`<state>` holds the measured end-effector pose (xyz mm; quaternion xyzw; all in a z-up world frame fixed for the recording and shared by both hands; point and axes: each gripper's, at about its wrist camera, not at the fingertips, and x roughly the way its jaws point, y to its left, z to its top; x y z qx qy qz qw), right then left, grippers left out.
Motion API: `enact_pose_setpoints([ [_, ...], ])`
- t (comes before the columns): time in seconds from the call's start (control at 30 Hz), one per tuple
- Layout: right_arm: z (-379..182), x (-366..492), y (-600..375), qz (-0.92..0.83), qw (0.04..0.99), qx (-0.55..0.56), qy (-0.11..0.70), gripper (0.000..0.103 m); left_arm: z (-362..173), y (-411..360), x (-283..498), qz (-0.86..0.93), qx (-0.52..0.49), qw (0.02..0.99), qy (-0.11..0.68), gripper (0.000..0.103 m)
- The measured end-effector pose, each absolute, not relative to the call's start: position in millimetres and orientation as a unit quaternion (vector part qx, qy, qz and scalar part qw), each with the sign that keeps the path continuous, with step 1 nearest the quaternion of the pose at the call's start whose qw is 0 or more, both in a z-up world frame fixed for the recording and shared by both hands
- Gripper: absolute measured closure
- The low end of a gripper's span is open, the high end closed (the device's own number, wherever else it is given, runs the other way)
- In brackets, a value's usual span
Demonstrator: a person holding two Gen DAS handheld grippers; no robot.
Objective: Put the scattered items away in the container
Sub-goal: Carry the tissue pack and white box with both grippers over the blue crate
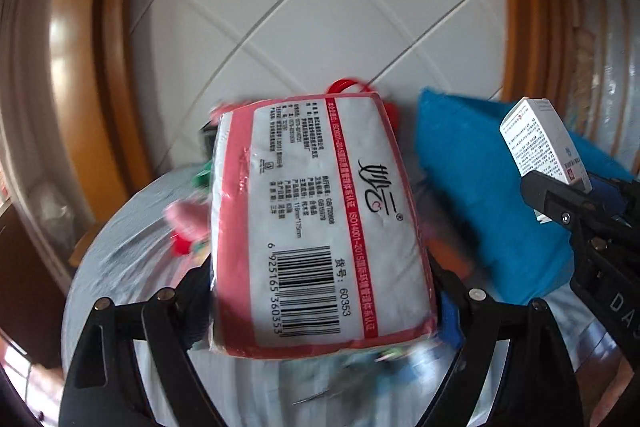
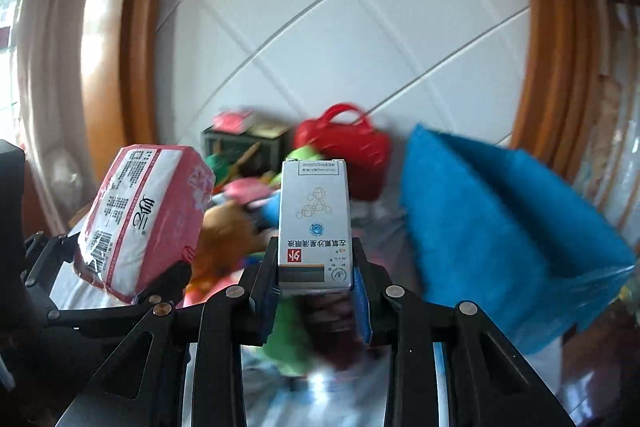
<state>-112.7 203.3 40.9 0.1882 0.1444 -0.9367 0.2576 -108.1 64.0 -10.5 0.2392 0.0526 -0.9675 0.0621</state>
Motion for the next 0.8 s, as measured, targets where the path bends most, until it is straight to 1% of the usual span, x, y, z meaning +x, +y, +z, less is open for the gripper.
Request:
enact_pose_setpoints([
  [0.2, 83, -176, 302, -0.948, 0.232, 0.151, 0.159, 0.073, 29, 180, -153, -0.973, 0.221, 0.042, 0.06, 0.016],
  [0.33, 105, -229, 347, -0.951, 0.215, 0.158, 0.154, 0.073, 54, 235, -188, -0.97, 0.235, 0.029, 0.051, 0.016],
  [0.47, 127, -277, 381, -0.959, 0.186, 0.158, 0.143, 0.073, 75, 281, -243, -0.967, 0.251, 0.0, 0.036, 0.016],
  [0.6, 149, -322, 413, -0.962, 0.153, 0.175, 0.142, 0.073, 97, 323, -309, -0.954, 0.294, -0.05, 0.027, 0.016],
  [0.67, 158, -353, 425, -0.96, 0.141, 0.186, 0.156, 0.073, 105, 345, -347, -0.948, 0.313, -0.048, 0.021, 0.016],
  [0.8, 148, -438, 437, -0.94, 0.144, 0.259, 0.17, 0.073, 94, 384, -422, -0.923, 0.383, -0.041, -0.007, 0.016],
])
